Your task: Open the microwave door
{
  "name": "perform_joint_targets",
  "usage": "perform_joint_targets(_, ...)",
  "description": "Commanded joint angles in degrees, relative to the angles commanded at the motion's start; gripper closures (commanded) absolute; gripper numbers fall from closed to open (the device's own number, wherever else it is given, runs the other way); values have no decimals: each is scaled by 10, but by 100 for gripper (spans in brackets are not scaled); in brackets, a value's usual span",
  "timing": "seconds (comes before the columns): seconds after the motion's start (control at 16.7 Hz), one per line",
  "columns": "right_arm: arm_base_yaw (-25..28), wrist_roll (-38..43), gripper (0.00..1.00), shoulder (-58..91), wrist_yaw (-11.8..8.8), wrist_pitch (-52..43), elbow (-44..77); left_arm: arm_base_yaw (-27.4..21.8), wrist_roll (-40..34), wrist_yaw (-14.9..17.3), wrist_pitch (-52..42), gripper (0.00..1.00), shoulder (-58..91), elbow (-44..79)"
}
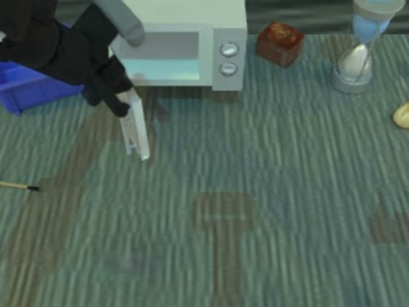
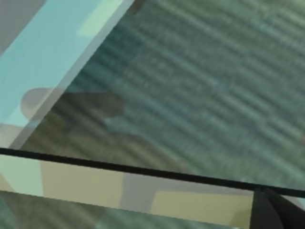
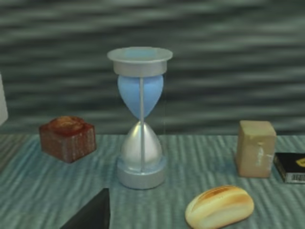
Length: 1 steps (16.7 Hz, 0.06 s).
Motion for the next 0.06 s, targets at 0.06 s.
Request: perform_joint_targets(0.06, 0, 0, 0, 0, 0, 0, 0, 0, 0, 0, 0, 100, 0, 0)
